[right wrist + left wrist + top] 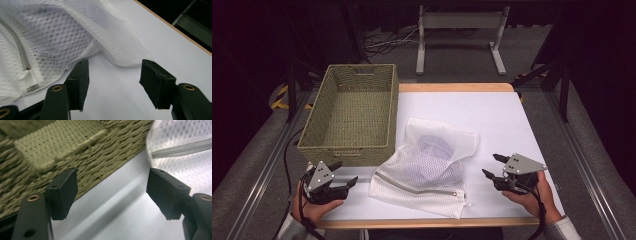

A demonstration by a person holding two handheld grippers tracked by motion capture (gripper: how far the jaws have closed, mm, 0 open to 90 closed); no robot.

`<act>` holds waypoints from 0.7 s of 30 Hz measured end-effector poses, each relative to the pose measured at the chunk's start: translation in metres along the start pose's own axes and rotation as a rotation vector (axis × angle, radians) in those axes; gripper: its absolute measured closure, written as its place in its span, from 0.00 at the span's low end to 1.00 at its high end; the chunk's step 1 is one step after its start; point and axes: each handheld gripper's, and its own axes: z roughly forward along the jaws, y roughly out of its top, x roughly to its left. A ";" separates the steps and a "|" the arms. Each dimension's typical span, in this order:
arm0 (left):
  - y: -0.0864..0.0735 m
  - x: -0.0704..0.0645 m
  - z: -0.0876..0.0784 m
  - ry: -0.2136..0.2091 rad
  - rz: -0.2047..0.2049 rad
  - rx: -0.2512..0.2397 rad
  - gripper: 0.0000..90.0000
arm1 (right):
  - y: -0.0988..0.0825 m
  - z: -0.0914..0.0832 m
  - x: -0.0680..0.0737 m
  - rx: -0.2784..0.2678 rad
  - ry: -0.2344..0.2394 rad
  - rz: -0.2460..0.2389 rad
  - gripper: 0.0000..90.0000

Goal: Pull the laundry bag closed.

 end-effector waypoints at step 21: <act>-0.014 0.020 -0.005 0.058 -0.075 -0.026 0.20 | -0.043 -0.011 -0.040 -0.004 -0.164 0.131 0.29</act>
